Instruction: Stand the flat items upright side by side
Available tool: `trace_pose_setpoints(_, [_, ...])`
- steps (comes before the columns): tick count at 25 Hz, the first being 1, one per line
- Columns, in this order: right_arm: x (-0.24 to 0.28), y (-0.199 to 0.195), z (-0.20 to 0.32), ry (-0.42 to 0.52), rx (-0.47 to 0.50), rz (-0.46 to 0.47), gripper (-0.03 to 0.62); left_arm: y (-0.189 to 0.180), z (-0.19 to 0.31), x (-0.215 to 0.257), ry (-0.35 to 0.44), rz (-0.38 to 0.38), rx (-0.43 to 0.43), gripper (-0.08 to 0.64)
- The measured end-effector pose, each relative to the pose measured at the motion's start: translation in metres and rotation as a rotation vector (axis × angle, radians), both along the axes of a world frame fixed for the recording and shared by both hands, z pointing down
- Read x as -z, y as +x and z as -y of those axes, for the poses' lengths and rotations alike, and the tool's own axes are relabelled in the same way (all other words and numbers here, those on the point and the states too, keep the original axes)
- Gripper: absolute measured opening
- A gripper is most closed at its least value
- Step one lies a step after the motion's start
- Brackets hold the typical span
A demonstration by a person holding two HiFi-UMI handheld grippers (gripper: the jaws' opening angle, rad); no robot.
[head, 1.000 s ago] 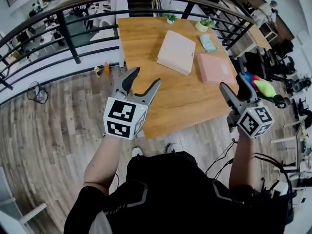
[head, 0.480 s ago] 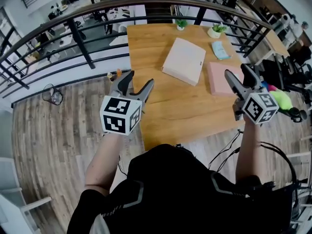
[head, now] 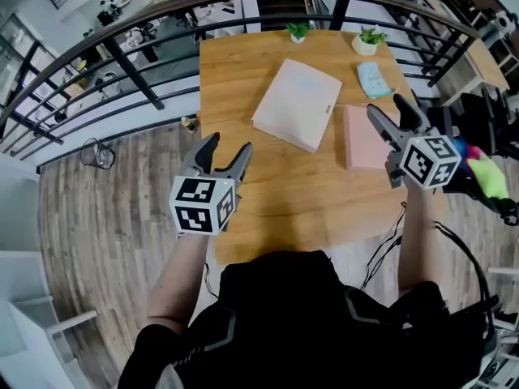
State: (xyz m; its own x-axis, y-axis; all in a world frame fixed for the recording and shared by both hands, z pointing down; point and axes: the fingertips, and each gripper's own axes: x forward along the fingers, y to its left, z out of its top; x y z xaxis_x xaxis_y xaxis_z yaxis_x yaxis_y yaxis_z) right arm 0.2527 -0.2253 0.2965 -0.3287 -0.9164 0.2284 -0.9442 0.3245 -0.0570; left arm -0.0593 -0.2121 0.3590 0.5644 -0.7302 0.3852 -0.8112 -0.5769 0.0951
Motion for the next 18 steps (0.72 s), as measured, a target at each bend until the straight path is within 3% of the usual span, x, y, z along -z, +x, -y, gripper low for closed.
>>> trace_pose_setpoints(4, [-0.027, 0.026, 0.029, -0.031, 0.054, 0.033, 0.356, 0.022, 0.009, -0.022, -0.049, 0.037, 0.071, 0.301])
trace_pose_setpoints(9, [-0.050, 0.059, 0.071, -0.057, 0.098, 0.060, 0.356, 0.055, 0.025, -0.029, -0.048, -0.057, 0.120, 0.301])
trace_pose_setpoints(14, [-0.078, 0.066, 0.111, -0.086, 0.158, 0.019, 0.356, 0.082, 0.036, -0.069, -0.132, 0.055, 0.116, 0.301])
trace_pose_setpoints(18, [-0.101, 0.072, 0.142, -0.132, 0.200, 0.030, 0.356, 0.095, 0.046, -0.091, -0.196, 0.025, 0.163, 0.301])
